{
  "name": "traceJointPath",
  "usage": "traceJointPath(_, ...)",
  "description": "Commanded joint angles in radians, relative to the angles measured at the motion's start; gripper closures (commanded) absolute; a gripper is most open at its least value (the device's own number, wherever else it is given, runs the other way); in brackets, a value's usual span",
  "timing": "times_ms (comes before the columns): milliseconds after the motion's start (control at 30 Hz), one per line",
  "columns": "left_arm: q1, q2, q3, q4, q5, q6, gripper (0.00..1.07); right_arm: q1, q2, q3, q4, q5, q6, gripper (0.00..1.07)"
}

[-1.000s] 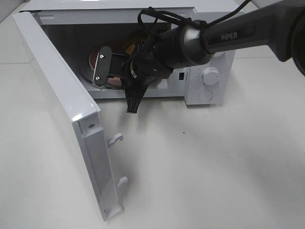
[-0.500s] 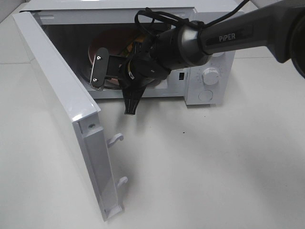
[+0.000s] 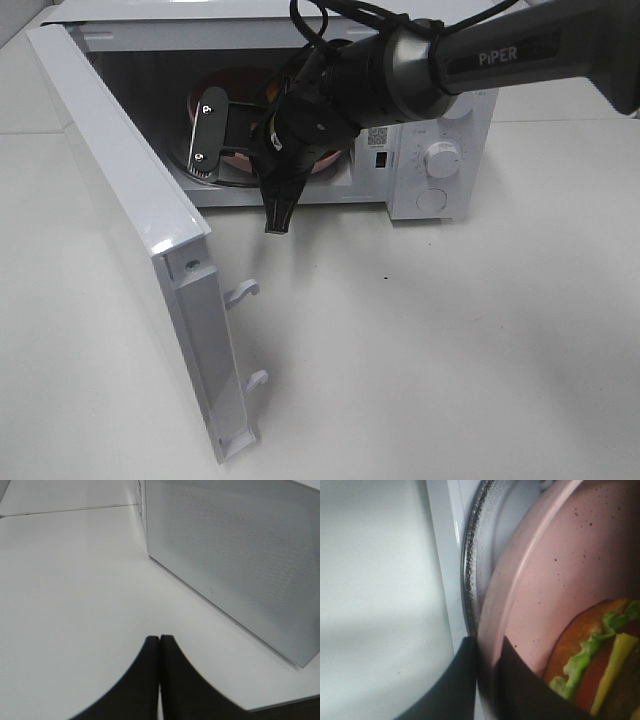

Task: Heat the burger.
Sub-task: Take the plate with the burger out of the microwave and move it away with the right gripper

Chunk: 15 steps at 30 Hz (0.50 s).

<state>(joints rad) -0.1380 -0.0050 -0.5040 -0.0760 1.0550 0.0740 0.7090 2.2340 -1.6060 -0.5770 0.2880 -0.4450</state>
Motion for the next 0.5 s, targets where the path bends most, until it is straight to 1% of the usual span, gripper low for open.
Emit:
traceJointPath(33,0.002,-0.009,0.003,-0.004,-0.015,-0.007,1.06,-0.011,-0.047,-0.004,0.089,0.077,-0.157,1.07)
traceJointPath(67,0.002,-0.009,0.003,-0.004,-0.015,-0.007,1.06,-0.011,-0.047,-0.004,0.089,0.077,-0.157,1.07)
traceJointPath(100,0.002,-0.009,0.003,-0.004,-0.015,-0.007,1.06,-0.011,-0.057,-0.003,0.142,0.095,-0.227,1.07)
traceJointPath(133,0.002,-0.009,0.003,-0.004,-0.015,-0.007,1.06,-0.011,-0.057,-0.003,0.142,0.095,-0.227,1.07)
traceJointPath(167,0.002,-0.009,0.003,-0.004,-0.015,-0.007,1.06,-0.011,-0.071,0.000,0.195,0.120,-0.293,1.07)
traceJointPath(233,0.002,-0.009,0.003,-0.004,-0.015,-0.007,1.06,-0.011,-0.077,0.005,0.211,0.127,-0.319,1.07)
traceJointPath(267,0.002,-0.009,0.003,-0.004,-0.015,-0.007,1.06,-0.011,-0.095,0.021,0.239,0.133,-0.380,1.07)
traceJointPath(400,0.002,-0.009,0.003,-0.004,-0.015,-0.007,1.06,-0.011,-0.130,0.055,0.265,0.135,-0.425,1.07)
traceJointPath(433,0.002,-0.009,0.003,-0.004,-0.015,-0.007,1.06,-0.011,-0.151,0.084,0.265,0.135,-0.437,1.07)
traceJointPath(467,0.002,-0.009,0.003,-0.004,-0.015,-0.007,1.06,-0.011,-0.151,0.084,0.265,0.135,-0.437,1.07)
traceJointPath(500,0.002,-0.009,0.003,-0.004,-0.015,-0.007,1.06,-0.011,-0.178,0.119,0.265,0.135,-0.459,1.07)
